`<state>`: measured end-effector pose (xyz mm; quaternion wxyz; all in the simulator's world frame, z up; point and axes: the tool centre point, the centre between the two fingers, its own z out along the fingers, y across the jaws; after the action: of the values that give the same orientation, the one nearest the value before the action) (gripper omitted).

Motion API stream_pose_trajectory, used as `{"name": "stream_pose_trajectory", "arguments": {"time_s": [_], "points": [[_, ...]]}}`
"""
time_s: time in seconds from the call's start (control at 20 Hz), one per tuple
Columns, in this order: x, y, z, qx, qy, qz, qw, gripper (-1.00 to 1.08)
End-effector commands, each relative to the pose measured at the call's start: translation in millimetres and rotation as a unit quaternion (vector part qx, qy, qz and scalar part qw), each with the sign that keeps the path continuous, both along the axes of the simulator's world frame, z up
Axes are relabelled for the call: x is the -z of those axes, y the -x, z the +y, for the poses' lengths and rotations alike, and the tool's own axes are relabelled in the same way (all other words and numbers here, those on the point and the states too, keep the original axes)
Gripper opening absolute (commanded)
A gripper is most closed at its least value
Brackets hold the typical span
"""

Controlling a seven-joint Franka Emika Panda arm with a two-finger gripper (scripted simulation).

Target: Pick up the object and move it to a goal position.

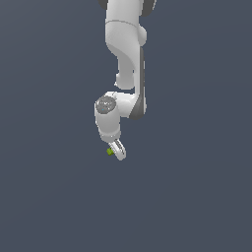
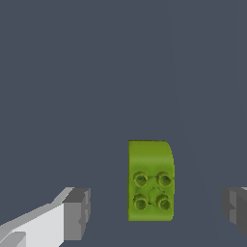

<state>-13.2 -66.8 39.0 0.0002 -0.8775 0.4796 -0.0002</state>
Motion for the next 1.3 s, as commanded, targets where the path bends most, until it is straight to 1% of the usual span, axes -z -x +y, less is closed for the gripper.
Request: {"name": "stream_pose_trajectory", "arguments": {"time_s": [0.0,0.35,0.4,0.95,1.25], "points": [[12.8,0.8,-0.2,0.001,0.000,0.000,1.0000,1.00],[26.7,-0.2,0.0,0.001,0.000,0.000,1.0000,1.00],[26.7,-0.2,0.0,0.001,0.000,0.000,1.0000,-1.00],[26.4,-0.1,0.2,0.001,0.000,0.000,1.0000,-1.00],[17.9,5.2,8.4,0.001,0.000,0.000,1.0000,-1.00]]}}
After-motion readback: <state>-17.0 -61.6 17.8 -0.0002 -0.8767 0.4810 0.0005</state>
